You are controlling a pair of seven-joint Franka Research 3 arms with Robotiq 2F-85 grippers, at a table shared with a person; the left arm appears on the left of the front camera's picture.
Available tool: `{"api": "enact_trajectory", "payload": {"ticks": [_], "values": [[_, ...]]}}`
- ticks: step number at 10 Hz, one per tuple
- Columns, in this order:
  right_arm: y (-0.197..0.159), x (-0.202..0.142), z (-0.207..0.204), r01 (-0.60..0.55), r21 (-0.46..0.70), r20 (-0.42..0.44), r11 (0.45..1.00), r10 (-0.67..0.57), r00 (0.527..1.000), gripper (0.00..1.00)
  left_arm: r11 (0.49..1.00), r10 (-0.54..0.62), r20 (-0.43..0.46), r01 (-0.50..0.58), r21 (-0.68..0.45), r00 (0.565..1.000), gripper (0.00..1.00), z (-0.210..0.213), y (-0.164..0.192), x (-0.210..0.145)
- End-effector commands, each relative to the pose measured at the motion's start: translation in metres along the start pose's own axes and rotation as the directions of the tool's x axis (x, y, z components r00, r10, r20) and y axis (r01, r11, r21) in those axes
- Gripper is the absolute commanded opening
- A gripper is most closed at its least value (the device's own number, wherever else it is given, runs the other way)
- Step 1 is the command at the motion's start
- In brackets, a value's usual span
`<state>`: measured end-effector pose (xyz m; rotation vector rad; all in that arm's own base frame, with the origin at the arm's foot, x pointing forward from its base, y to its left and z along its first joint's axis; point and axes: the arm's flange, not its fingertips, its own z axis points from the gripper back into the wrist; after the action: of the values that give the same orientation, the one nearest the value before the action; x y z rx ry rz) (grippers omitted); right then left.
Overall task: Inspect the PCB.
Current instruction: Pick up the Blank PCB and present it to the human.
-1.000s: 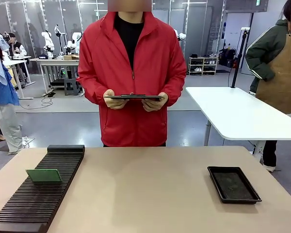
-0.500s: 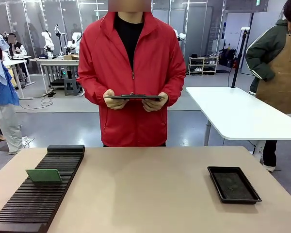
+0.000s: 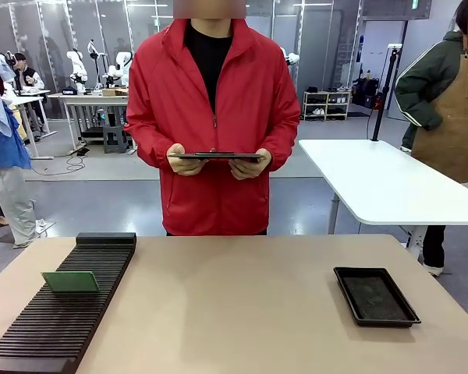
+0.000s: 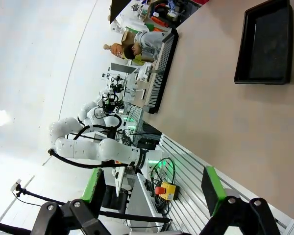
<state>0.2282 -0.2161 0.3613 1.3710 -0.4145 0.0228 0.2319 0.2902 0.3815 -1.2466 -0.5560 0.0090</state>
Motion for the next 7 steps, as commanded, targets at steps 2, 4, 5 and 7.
{"api": "enact_trajectory", "payload": {"ticks": [2,4,5,7], "values": [[0.001,-0.001,0.000,-0.003,0.009,0.004,1.000,0.003,1.000,1.00,0.894,-0.359,-0.120,0.378,0.241,0.926,1.00,-0.026,-0.067,0.026],[0.001,-0.001,0.000,-0.003,0.009,0.004,1.000,0.003,1.000,1.00,0.686,-0.548,-0.320,0.634,0.356,0.773,1.00,-0.090,-0.099,0.044],[0.001,-0.001,0.000,-0.003,0.009,0.004,1.000,0.003,1.000,1.00,0.547,-0.620,-0.412,0.744,0.385,0.668,1.00,-0.119,-0.110,0.048],[0.001,-0.001,0.000,-0.003,0.009,0.004,1.000,0.003,1.000,1.00,0.361,-0.666,-0.553,0.865,0.348,0.500,1.00,-0.168,-0.124,0.048]]}}
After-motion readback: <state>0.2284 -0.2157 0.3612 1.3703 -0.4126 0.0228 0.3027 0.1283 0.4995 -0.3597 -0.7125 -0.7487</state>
